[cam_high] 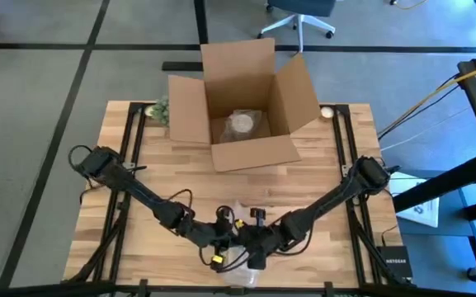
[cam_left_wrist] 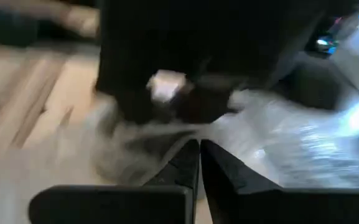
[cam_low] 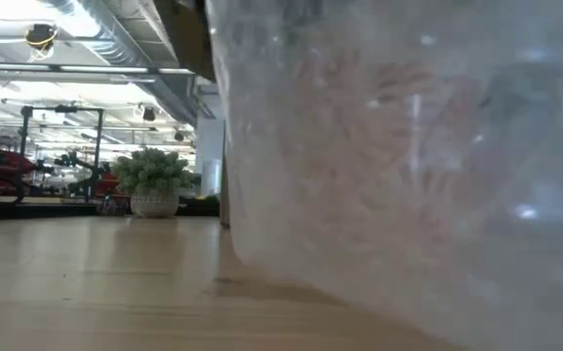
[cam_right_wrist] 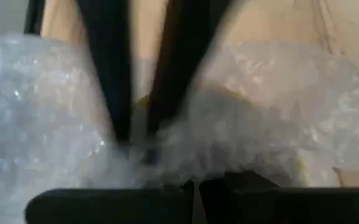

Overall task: Wrap mug
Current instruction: Wrap the orange mug with transparent bubble wrap

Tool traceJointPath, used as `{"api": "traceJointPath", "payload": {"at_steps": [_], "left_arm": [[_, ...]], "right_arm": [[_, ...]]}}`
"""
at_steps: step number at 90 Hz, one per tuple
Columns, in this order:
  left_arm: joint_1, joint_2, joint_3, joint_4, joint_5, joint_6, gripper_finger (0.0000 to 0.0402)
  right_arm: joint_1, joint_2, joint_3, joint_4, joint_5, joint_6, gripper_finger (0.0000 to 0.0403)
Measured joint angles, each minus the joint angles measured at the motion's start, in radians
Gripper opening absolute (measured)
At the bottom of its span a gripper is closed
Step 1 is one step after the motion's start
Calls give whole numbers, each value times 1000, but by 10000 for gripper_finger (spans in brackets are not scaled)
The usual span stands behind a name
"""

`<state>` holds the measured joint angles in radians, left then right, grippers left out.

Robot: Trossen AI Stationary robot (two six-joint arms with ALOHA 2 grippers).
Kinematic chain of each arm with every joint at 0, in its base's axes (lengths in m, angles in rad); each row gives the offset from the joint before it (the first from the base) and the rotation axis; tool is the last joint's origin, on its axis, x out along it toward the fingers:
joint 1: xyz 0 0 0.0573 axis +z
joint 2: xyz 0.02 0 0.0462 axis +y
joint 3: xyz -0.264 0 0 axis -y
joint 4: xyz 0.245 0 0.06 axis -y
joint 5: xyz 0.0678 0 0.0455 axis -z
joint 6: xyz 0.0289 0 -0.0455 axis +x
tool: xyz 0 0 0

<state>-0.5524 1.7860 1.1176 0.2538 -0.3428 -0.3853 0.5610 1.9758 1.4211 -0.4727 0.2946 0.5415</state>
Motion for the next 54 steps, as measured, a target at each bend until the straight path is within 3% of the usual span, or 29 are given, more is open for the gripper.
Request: {"api": "traceJointPath", "payload": {"at_steps": [14, 30, 41, 54], "left_arm": [[-53, -111, 36, -264, -37, -64, 0], [-144, -142, 20, -509, -39, -310, 0], [-170, -47, -57, -422, -85, -387, 0], [-134, 44, -62, -152, -123, -280, 0]], "right_arm": [[1, 2, 8, 1, 2, -18, 0], [1, 3, 8, 1, 9, -28, 0], [1, 3, 9, 0, 10, -41, 0], [1, 3, 9, 0, 38, -46, 0]]}}
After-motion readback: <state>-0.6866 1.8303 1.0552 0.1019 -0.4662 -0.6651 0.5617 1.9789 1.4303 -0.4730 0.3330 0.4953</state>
